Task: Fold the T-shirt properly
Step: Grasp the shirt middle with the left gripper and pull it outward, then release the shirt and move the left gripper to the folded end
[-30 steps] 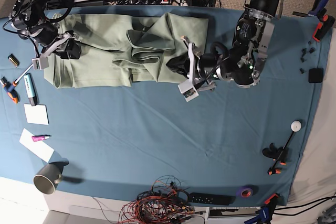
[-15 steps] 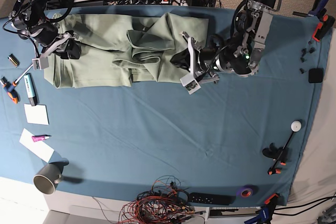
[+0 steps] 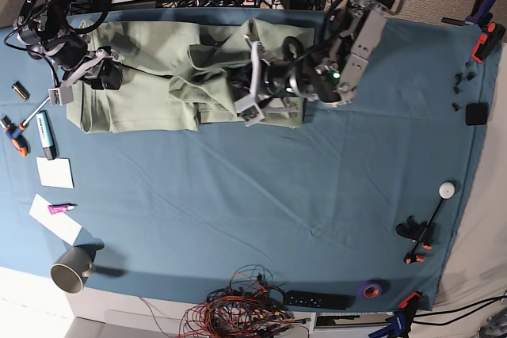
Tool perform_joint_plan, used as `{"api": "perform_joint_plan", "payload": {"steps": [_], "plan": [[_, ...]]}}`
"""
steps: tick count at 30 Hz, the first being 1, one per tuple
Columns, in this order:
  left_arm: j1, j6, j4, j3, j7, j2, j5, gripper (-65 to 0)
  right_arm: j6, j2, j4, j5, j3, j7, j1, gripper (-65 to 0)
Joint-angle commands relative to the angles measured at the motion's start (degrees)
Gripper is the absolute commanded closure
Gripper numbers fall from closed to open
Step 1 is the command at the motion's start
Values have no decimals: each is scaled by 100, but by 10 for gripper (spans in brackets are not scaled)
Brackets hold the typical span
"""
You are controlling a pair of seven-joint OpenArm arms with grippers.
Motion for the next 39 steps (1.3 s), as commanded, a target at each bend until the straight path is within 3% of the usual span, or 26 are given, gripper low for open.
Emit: {"api": "perform_joint_plan", "payload": {"steps": [1, 7, 13, 18, 23, 31, 33, 39], "plan": [[-92, -37, 92, 0, -146, 85, -66, 0, 6, 81, 105, 116, 46, 133, 46, -227], [-109, -31, 85, -2, -302, 271, 50, 0, 6, 81, 105, 118, 46, 138, 46, -227], [-127, 332, 68, 0, -640, 450, 391, 0, 6, 81, 105, 116, 46, 162, 46, -227], [-201, 380, -129, -2, -811, 629, 560, 0, 6, 81, 105, 116, 46, 197, 46, -227], [-404, 1038, -590, -4, -922, 817, 621, 0, 6, 81, 105, 114, 46, 223, 46, -227], [-837, 2151, -1054, -9, -1080, 927, 1368, 0, 6, 81, 105, 114, 46, 236, 46, -227], [-905, 2282, -1060, -9, -1016, 925, 1486, 0, 6, 81, 105, 114, 46, 236, 46, -227], [-990, 2247, -1032, -219, -697, 883, 1453, 0, 6, 81, 105, 111, 46, 236, 46, -227]]}}
